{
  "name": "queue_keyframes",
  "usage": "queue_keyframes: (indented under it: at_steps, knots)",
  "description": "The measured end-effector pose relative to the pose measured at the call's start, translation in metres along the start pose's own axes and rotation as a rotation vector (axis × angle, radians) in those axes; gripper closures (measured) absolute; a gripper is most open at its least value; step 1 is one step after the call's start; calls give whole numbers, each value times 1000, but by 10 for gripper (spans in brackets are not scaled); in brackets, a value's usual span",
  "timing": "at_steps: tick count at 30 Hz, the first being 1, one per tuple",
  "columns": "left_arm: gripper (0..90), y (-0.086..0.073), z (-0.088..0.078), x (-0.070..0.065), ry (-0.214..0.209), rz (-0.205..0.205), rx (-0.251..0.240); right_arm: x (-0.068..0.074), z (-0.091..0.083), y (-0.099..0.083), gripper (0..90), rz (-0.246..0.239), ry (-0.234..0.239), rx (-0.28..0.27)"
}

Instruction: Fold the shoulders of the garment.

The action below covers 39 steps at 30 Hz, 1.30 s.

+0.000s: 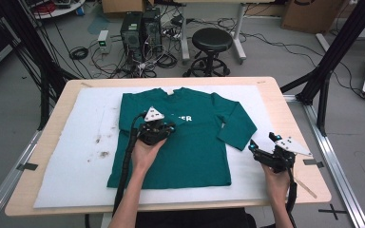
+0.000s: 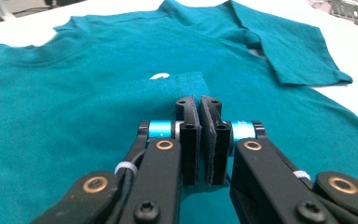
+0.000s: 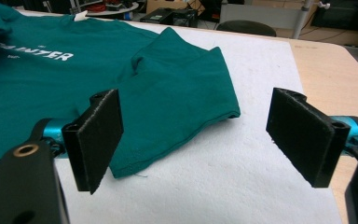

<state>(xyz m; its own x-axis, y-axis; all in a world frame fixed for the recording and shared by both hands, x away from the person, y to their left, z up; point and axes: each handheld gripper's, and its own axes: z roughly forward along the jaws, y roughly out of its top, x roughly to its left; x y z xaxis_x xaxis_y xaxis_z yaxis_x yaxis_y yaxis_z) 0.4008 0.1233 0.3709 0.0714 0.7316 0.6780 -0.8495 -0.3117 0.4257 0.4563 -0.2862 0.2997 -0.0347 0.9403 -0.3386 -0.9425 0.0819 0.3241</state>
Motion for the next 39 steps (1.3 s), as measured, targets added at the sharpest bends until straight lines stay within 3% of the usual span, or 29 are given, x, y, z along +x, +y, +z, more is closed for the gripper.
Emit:
queue_keyframes:
  at_steps: [13,28,39]
  knots:
    - [861,3,25,-21,-53,26,20,0,0,0,190,0,-2,0]
    - [859,4,37,-32,-107,8,3,0,0,0,190,1,-4,2]
    - [858,2,47,-40,-133,20,29,0,1,0,190,0,-5,2]
